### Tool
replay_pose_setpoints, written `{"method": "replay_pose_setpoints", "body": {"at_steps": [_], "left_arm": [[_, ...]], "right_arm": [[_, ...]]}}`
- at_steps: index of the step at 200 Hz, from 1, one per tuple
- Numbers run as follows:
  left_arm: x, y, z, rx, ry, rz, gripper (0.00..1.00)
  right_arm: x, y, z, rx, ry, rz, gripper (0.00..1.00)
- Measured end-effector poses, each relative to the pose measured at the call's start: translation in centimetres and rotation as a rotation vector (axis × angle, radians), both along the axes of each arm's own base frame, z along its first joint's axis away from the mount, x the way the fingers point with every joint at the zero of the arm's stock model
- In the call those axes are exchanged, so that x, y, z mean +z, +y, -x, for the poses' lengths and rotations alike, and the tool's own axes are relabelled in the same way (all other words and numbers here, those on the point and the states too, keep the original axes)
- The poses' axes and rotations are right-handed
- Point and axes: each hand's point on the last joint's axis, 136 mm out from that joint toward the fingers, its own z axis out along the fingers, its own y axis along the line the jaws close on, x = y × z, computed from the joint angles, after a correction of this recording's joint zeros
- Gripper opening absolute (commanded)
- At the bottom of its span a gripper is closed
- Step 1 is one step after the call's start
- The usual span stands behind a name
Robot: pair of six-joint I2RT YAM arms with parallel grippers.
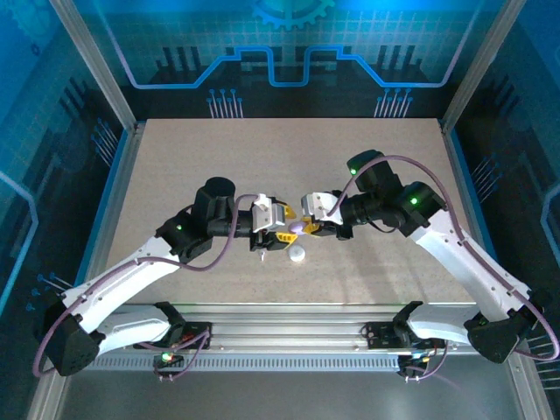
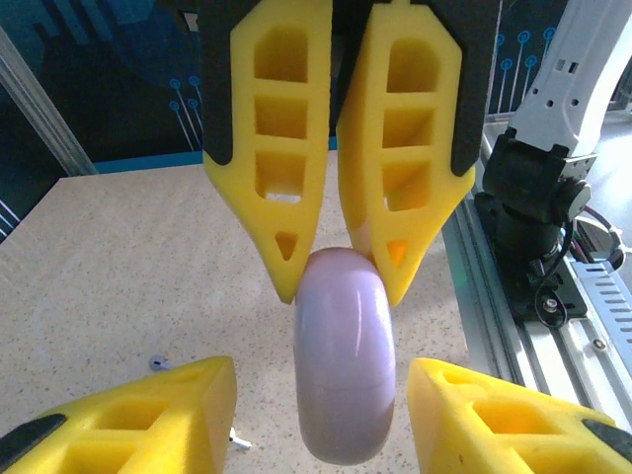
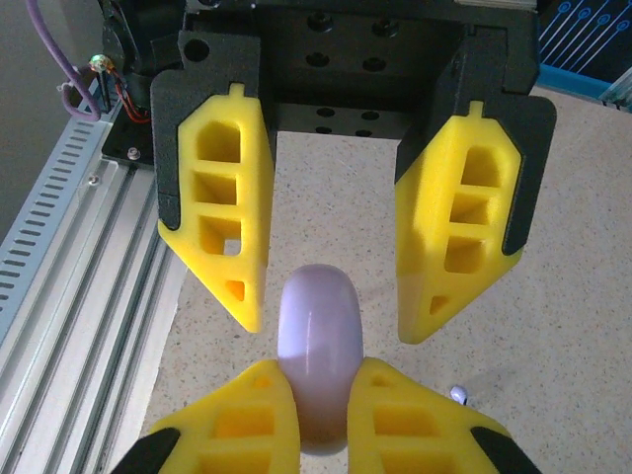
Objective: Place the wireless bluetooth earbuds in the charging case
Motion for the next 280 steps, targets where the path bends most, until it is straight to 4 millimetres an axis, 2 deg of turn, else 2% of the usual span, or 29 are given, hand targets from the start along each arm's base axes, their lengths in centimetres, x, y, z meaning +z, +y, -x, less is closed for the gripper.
{"method": "replay_pose_setpoints", "body": {"at_steps": [61,127,164,189,252,280], "left_arm": [[0.2,0.0,-0.3,0.014,-0.006,0.006,0.53],[-0.2,0.0,-0.5,0.030,0.009,0.002,0.43],[-0.7,0.1,-0.6,0.041,0.015,-0.007,0.45],[-0.9,0.2,-0.6,0.044,0.017,-0.008,0.41],[-0.6,0.0,-0.8,0.046,-0.003,0.007,0.46],[-0.4,-0.2,-0.7,0.043,-0.011,0.014,0.39]], "right_arm": [[0.3,0.3,-0.3,-0.016,0.003,-0.017,0.08],[0.5,0.4,-0.5,-0.023,0.002,-0.026,0.08],[0.6,0.4,-0.6,-0.029,0.005,-0.031,0.08],[0.6,0.5,-0.6,-0.028,0.006,-0.032,0.08],[0.7,0.5,-0.5,-0.029,0.014,-0.035,0.08],[0.7,0.5,-0.5,-0.029,0.014,-0.035,0.08]]}}
